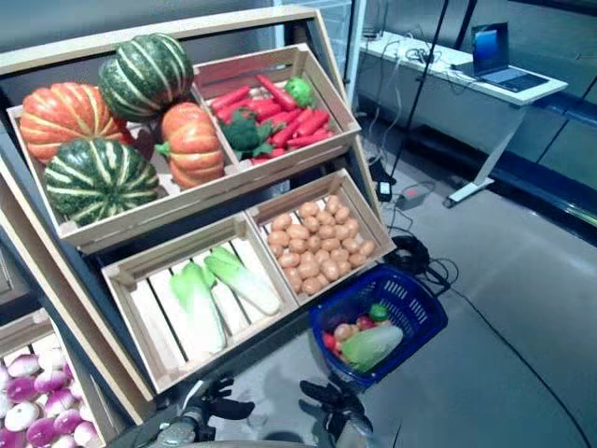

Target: Put vegetables into the basket

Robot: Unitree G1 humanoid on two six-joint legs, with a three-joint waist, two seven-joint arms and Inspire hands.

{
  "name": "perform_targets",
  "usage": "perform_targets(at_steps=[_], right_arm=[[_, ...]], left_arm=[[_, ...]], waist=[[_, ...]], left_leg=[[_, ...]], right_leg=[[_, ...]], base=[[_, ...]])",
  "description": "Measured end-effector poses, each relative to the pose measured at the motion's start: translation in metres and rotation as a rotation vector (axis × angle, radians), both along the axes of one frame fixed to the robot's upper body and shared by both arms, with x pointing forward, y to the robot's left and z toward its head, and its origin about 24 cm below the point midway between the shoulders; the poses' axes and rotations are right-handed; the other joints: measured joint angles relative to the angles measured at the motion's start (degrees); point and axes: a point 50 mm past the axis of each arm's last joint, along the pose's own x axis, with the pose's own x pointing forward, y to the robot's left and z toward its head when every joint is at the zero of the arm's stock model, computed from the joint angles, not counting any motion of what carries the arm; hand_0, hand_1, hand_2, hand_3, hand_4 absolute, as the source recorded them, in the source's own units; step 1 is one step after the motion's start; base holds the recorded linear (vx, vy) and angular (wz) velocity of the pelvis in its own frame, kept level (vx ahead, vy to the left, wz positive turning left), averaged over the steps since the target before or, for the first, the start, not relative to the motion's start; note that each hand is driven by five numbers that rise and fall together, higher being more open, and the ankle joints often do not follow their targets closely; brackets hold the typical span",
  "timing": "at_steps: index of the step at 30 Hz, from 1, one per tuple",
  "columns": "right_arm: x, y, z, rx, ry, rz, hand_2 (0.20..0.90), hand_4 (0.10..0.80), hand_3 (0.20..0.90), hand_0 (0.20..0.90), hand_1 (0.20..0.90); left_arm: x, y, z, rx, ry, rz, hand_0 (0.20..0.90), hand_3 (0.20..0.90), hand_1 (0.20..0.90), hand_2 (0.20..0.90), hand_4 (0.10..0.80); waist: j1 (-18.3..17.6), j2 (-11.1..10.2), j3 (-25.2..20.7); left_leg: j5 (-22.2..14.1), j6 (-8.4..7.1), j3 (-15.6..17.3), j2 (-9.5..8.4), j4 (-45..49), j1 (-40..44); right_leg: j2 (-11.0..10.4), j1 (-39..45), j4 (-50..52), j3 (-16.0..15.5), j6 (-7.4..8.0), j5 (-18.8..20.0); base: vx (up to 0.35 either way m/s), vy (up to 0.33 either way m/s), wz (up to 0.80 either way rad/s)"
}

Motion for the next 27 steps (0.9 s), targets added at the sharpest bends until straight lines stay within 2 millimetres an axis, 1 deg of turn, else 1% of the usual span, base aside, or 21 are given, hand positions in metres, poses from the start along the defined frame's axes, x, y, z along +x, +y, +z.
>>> perform_targets(at_steps=[15, 21, 23, 25, 26, 27], right_arm=[[0.0, -0.002, 0.0, -0.008, 0.0, 0.004, 0.9, 0.8, 0.9, 0.9, 0.9], [0.0, -0.003, 0.0, -0.008, 0.0, 0.004, 0.9, 0.8, 0.9, 0.9, 0.9], [0.0, -0.003, 0.0, -0.008, -0.001, 0.004, 0.9, 0.8, 0.9, 0.9, 0.9], [0.0, -0.003, 0.0, -0.01, -0.001, 0.004, 0.9, 0.8, 0.9, 0.9, 0.9], [0.0, -0.004, 0.0, -0.011, -0.001, 0.004, 0.9, 0.8, 0.9, 0.9, 0.9], [0.0, -0.004, 0.0, -0.011, -0.001, 0.004, 0.9, 0.8, 0.9, 0.9, 0.9]], left_arm=[[0.001, -0.002, 0.0, -0.013, 0.001, -0.023, 0.9, 0.9, 0.9, 0.9, 0.8], [0.002, -0.004, 0.001, 0.014, -0.007, -0.086, 0.9, 0.9, 0.9, 0.9, 0.8], [0.003, -0.006, 0.002, 0.013, -0.034, -0.123, 0.9, 0.9, 0.9, 0.9, 0.8], [0.009, -0.01, 0.008, 0.016, -0.11, -0.193, 0.9, 0.9, 0.9, 0.9, 0.8], [0.017, -0.013, 0.016, 0.018, -0.197, -0.255, 0.9, 0.9, 0.9, 0.9, 0.8], [0.021, -0.015, 0.021, 0.02, -0.238, -0.274, 0.9, 0.9, 0.9, 0.9, 0.8]], waist=[[0.0, 0.0, 0.0], [0.0, 0.0, 0.0], [0.0, 0.0, 0.0], [0.0, 0.0, 0.1], [0.0, 0.0, 0.1], [0.0, 0.0, 0.1]], left_leg=[[0.0, 0.0, 0.0, 0.0, 0.0, -0.1], [0.0, 0.0, 0.0, 0.0, 0.0, -0.1], [0.0, 0.0, 0.0, 0.0, 0.0, -0.2], [0.0, 0.0, 0.0, 0.0, 0.0, -0.2], [0.0, 0.0, 0.1, 0.0, 0.0, -0.3], [0.0, 0.0, 0.1, 0.0, 0.0, -0.4]], right_leg=[[0.0, -0.1, 0.0, 0.0, 0.0, 0.0], [0.0, -0.1, 0.0, 0.0, 0.0, 0.0], [0.0, -0.2, 0.0, 0.0, 0.0, 0.0], [0.0, -0.3, 0.0, 0.0, 0.0, 0.0], [0.0, -0.5, 0.0, 0.0, 0.0, 0.0], [0.0, -0.5, 0.0, 0.1, 0.0, 0.0]], base=[[0.0, 0.0, 0.0], [0.0, 0.0, 0.0], [0.0, 0.0, 0.0], [0.0, 0.0, 0.0], [0.0, 0.0, 0.0], [0.0, 0.0, 0.0]])
